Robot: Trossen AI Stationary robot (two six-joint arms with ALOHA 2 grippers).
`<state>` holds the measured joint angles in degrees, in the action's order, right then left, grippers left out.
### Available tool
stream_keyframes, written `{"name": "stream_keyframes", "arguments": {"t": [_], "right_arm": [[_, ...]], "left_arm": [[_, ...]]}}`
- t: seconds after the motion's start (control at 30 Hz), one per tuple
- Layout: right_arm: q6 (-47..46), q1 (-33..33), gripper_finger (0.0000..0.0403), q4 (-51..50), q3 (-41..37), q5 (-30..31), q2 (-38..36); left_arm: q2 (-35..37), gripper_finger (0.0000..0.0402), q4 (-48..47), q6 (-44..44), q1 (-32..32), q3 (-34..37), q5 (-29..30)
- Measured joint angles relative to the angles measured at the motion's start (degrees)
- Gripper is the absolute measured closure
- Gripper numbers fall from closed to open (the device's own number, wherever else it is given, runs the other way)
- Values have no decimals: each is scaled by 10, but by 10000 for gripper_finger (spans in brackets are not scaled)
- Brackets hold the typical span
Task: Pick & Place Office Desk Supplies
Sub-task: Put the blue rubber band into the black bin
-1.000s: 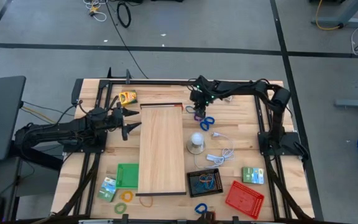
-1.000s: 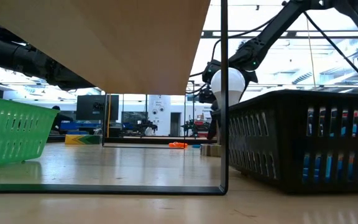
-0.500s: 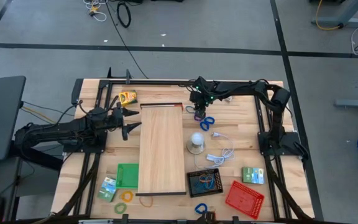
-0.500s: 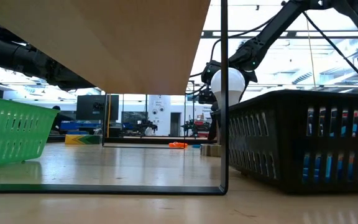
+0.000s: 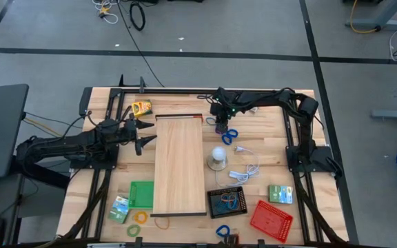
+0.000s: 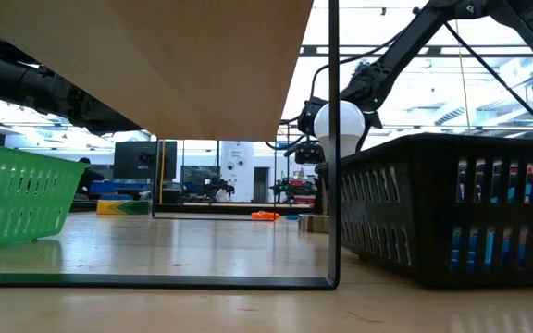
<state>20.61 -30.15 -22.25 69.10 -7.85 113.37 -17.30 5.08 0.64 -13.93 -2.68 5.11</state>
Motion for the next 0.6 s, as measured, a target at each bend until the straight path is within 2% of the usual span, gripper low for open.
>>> {"name": "stream_keyframes", "arguments": {"t": [0.2,0.37,0.6], "right_arm": [[20,14,389,1,0,10,0],[21,23,398,0,0,20,0],[2,38,401,-12,-1,79,-13]], "left_arm": [[0,129,0,0,0,0,0],[0,129,0,0,0,0,0],[0,129,0,-1,0,0,0]]}}
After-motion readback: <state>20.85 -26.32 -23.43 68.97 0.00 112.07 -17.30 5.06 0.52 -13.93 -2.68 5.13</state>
